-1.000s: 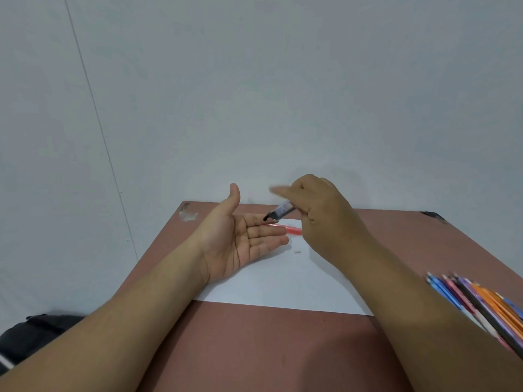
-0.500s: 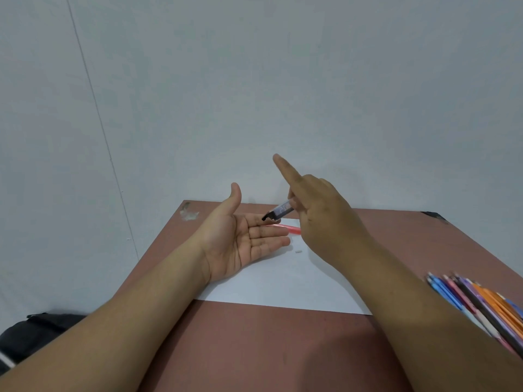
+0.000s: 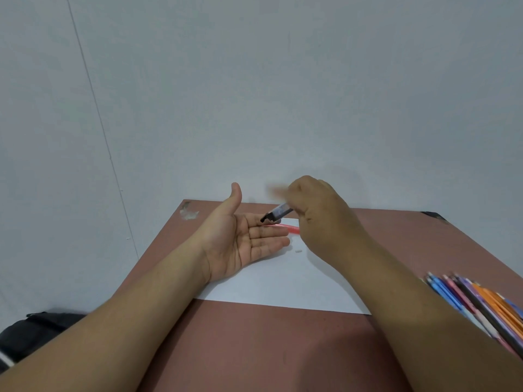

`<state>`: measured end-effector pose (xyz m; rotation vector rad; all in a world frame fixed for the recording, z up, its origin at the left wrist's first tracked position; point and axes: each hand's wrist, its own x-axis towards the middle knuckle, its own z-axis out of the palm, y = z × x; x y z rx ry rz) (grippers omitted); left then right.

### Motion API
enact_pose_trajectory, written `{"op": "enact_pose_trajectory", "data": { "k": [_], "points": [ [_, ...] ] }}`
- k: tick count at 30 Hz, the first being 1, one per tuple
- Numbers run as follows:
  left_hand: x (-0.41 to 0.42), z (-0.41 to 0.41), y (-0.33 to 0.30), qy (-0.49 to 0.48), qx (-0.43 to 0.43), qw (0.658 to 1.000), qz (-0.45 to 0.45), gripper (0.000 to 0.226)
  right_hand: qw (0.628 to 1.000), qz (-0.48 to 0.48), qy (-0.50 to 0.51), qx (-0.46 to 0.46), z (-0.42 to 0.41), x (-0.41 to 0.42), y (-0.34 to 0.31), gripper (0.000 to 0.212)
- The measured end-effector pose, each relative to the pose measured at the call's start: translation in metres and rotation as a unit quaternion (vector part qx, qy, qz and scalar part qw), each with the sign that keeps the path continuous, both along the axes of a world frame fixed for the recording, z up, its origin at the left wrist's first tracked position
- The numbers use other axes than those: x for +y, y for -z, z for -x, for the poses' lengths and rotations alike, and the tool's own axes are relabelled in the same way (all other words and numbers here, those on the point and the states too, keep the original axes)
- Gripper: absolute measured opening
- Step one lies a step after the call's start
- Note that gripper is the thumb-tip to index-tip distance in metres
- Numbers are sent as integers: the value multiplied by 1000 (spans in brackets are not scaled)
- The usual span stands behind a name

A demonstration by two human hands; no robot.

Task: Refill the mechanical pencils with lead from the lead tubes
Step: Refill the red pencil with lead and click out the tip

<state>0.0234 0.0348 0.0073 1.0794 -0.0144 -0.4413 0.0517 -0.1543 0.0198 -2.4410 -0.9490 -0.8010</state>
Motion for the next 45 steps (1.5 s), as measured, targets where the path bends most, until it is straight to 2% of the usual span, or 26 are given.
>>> {"op": "enact_pose_trajectory", "data": {
  "k": [1,2,6,8,10,12,14,20,24,25,30,31,34,35,37,41,43,45],
  "points": [
    [0,0,0,1,-2,1000,0,106,1000,18,9,-3,-1,-2,2,64],
    [-1,0,0,0,-4,1000,-1,106,1000,23,16,0,-1,-2,2,62],
    [-1,0,0,-4,0,1000,-5,107,999,9,28,25,2,-1,0,97],
    [-1,0,0,-1,2,1000,-2,107,999,11,31,21,6,0,-1,106],
    [0,0,0,2,1,1000,-1,107,999,-8,27,37,8,2,-2,98],
    [0,-1,1,5,-1,1000,4,107,999,14,16,41,5,0,-1,68],
    [0,0,1,6,-7,1000,5,107,999,32,15,33,2,-1,2,56],
    [1,-2,2,14,-6,1000,-4,110,998,-19,3,56,6,0,-2,88],
    [0,-3,4,3,-15,1000,-7,107,999,0,-2,32,4,0,2,65],
    [0,-3,4,2,-17,1000,-13,107,999,-12,-1,31,4,0,3,64],
    [1,-5,5,7,-20,999,-26,108,998,-34,2,57,9,3,-3,99],
    [1,-5,5,5,-21,999,-25,108,998,-40,6,58,11,4,-4,99],
    [1,-5,6,1,-23,999,-25,108,999,-17,11,37,7,2,-3,67],
    [1,-5,6,2,-24,999,-24,108,1000,-5,17,25,6,1,-1,63],
    [1,-5,6,2,-27,999,-27,109,999,-19,17,27,6,1,0,68],
    [0,-4,5,-3,-29,999,-40,108,998,-33,21,44,10,3,-3,103],
    [0,-4,4,-4,-30,999,-40,107,998,-42,14,38,10,3,-4,96],
    [1,-5,5,-2,-30,999,-38,107,999,-32,9,28,6,1,0,73]
  ]
}}
